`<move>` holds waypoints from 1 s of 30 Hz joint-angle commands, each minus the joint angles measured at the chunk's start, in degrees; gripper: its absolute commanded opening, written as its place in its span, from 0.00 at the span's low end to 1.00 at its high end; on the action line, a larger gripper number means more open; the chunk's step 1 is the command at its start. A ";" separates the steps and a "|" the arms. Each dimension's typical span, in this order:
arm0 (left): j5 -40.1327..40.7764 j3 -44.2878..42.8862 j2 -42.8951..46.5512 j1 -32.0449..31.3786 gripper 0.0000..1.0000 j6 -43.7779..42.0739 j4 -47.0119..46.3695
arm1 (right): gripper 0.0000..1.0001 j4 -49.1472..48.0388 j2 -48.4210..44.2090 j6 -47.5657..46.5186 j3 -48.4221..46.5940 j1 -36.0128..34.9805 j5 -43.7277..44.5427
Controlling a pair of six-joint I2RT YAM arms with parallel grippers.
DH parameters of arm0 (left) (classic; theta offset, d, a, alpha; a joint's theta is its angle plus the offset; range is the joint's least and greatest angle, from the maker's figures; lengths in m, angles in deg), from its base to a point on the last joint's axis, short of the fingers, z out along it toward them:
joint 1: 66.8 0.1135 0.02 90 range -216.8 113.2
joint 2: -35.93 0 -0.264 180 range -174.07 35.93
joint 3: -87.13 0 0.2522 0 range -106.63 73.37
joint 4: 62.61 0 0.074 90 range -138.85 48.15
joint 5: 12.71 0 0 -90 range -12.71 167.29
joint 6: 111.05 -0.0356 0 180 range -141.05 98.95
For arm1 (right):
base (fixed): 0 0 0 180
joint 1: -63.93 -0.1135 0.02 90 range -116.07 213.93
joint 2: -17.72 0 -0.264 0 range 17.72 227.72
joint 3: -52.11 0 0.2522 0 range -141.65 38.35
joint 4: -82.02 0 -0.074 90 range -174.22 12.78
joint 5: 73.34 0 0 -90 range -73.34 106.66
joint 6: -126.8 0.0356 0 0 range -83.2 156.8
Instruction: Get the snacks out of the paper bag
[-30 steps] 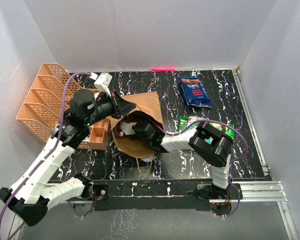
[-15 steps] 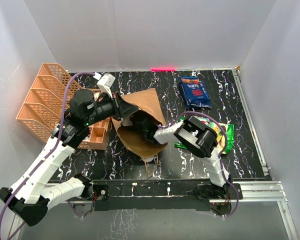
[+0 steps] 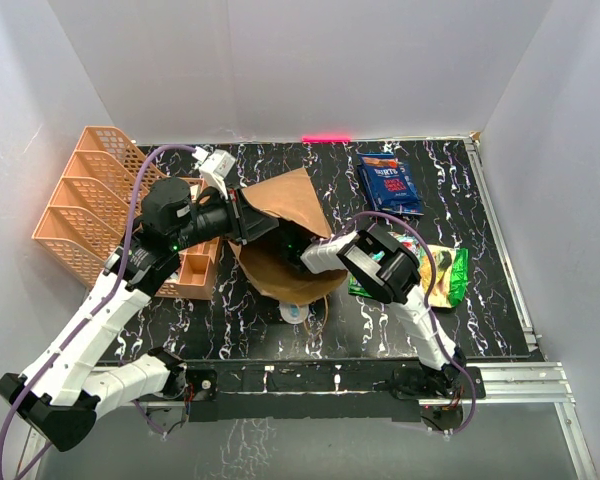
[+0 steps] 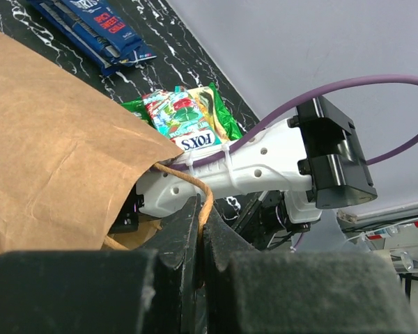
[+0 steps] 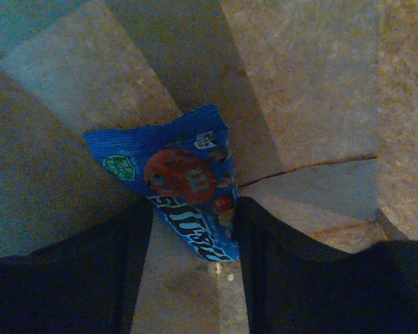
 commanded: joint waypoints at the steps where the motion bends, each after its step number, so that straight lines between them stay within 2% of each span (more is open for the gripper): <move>1: 0.14 -1.18 1.68 0.16 0.00 -0.65 0.55 | 0.47 -0.71 0.11 0.79 -2.26 0.64 -0.32; 5: 1.92 -0.81 1.43 0.14 0.00 0.10 0.66 | 0.30 0.27 -1.74 2.99 -0.74 0.65 -0.60; 10: 4.69 -1.19 0.48 0.19 0.00 0.34 1.18 | 0.21 1.05 -5.01 4.27 1.92 0.02 -1.36; 13: 7.18 -1.40 0.30 0.14 0.00 0.45 1.40 | 0.19 1.33 -8.11 5.98 4.48 -1.07 -1.83; 19: 11.19 -1.98 -0.39 0.14 0.00 0.52 1.91 | 0.14 6.42 -16.36 17.09 9.90 -3.47 -4.53; 24: 13.60 -2.16 -0.96 0.20 0.00 0.73 1.90 | 0.12 11.09 -24.61 25.87 16.22 -6.58 -9.53; 30: 14.57 -2.27 -1.65 0.19 0.00 1.14 1.07 | 0.11 15.11 -36.33 31.78 24.67 -10.81 -16.54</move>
